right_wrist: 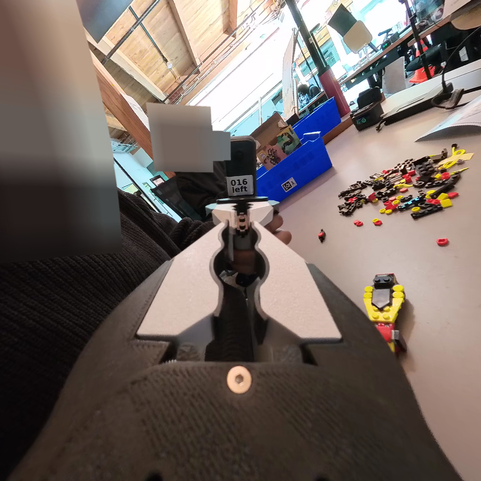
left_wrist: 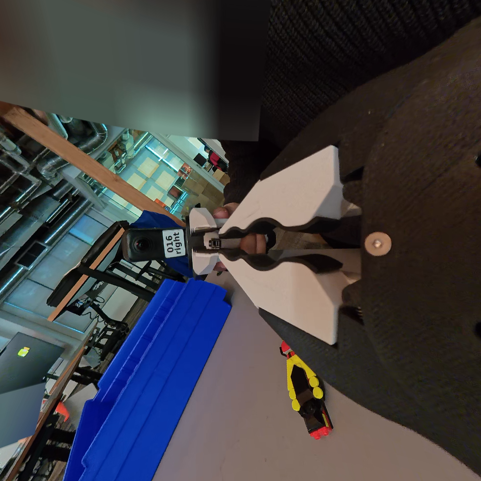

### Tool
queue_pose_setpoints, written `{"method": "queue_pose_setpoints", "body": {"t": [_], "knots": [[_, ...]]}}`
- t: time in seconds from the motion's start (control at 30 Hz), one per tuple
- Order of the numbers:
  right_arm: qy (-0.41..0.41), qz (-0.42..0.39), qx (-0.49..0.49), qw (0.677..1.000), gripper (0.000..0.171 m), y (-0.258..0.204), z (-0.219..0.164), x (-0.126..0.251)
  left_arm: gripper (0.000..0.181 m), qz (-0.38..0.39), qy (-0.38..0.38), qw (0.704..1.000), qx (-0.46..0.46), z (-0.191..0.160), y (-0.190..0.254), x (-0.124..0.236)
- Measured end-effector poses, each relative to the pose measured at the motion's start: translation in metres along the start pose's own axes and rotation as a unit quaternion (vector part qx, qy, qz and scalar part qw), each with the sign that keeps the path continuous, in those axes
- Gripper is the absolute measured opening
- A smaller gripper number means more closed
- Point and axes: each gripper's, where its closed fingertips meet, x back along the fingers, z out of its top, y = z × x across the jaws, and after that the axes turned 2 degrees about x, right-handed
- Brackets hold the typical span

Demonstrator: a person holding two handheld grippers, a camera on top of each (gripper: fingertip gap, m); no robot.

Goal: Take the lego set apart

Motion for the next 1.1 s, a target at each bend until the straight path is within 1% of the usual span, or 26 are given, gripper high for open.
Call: {"method": "queue_pose_setpoints", "body": {"t": [0.07,0.2,0.37,0.53,0.77,1.1], "knots": [[-0.001,-0.001,-0.001,1.0,0.014,0.0002,-0.0006,-0.0008,0.005,0.0,-0.002,1.0,0.0,-0.0008,-0.0006,0.0001],[0.0,0.0,-0.007,1.0,0.006,0.0003,-0.0011,-0.0014,0.005,-0.001,-0.012,1.0,-0.008,-0.0047,0.002,-0.0022],[-0.004,-0.006,0.001,1.0,0.006,0.0005,-0.0022,-0.002,0.005,0.001,-0.012,1.0,-0.002,-0.0051,0.0016,-0.0027],[-0.01,-0.022,0.024,0.999,0.006,0.0007,-0.001,-0.0016,0.005,-0.003,-0.001,1.0,0.026,-0.0039,0.0015,-0.0037],[0.013,-0.014,-0.025,1.0,0.006,0.0026,0.0018,-0.0017,0.006,0.003,0.009,1.0,0.019,-0.0013,0.0002,-0.0022],[0.011,-0.018,-0.021,1.0,0.007,0.0033,0.0021,-0.0007,0.008,0.002,0.018,1.0,0.015,0.0017,0.0003,-0.0011]]}}
